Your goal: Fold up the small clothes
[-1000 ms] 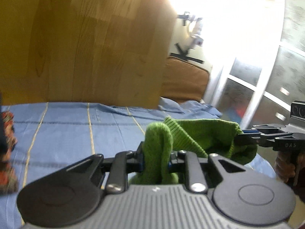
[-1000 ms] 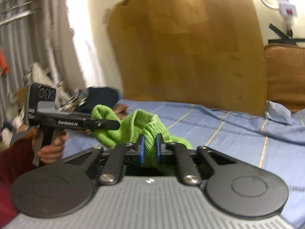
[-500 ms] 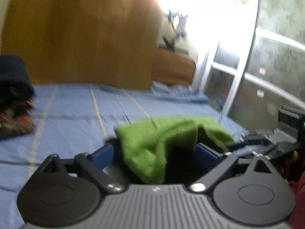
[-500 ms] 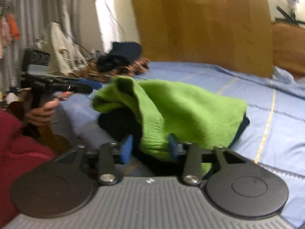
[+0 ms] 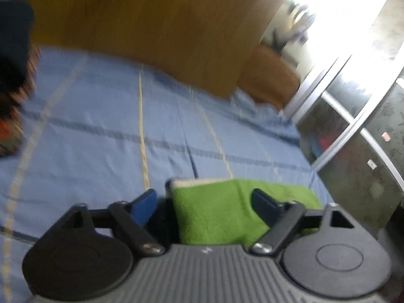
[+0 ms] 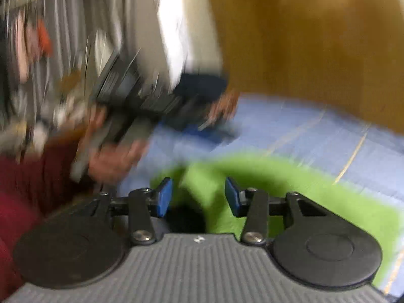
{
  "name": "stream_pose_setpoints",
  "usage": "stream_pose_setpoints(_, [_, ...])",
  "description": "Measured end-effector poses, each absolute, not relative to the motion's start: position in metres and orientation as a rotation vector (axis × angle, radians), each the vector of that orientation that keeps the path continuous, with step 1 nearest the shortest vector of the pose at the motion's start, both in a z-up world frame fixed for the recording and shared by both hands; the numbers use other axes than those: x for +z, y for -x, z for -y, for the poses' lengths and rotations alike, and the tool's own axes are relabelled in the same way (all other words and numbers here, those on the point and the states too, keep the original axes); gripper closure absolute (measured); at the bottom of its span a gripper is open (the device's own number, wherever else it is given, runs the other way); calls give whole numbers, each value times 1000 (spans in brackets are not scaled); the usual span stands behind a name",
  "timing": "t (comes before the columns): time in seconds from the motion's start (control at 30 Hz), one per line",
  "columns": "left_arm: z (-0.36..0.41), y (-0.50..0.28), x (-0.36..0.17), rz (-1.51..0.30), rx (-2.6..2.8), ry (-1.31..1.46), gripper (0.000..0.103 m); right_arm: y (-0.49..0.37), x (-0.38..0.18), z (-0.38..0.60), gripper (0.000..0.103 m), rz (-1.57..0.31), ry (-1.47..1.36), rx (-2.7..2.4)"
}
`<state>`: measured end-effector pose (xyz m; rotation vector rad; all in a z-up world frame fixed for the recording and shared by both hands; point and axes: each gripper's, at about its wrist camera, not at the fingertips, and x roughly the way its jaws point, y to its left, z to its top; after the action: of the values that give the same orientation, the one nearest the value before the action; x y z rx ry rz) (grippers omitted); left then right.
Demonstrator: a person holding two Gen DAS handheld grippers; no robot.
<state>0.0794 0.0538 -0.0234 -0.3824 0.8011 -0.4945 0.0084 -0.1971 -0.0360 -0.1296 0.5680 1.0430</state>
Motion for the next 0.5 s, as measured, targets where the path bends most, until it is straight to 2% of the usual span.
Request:
stream_pose_setpoints(0.03, [-51,-87,-29,-840,-509,383,48,-8,-46,189,56,-644,175,1061])
stream_pose_setpoints(0.07, [-47,-93,-35,-877,-524,374,56,-3,-55,187,56,-674,214,1083])
stream_pose_setpoints(0.1, [-44,-97,-39,-897,-526,362,57,5,-58,189,55,-662,245,1099])
stream_pose_setpoints(0.27, [-49,-97,-35,-840,-513,378,91,20,-46,207,56,-656,189,1159])
stream_pose_setpoints(0.5, [-53,-94,-26,-770,-491,407,93,8,-13,217,56,-502,-39,1105])
